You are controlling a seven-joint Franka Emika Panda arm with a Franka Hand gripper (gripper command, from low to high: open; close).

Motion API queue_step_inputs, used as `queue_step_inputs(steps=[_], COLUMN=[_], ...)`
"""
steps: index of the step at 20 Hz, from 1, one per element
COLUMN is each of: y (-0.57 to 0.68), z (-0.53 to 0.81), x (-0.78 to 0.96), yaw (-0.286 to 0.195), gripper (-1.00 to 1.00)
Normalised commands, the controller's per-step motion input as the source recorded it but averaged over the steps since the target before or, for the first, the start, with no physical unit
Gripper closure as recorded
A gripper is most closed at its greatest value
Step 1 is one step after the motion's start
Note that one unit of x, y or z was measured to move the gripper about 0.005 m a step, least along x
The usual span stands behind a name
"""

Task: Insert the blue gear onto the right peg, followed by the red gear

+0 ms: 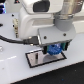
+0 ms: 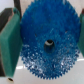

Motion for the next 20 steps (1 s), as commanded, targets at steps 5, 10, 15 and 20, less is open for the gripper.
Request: queue_step_inputs(steps=[5,10,15,20], y=[-0.07,-0.07,-0.05,-0.08], z=[0.35,0.27,0.05,-0.09], x=[0.18,0.09,0.11,0.19], yaw=[0.000,0.000,0.000,0.000], gripper=[1.00,1.00,1.00,1.00])
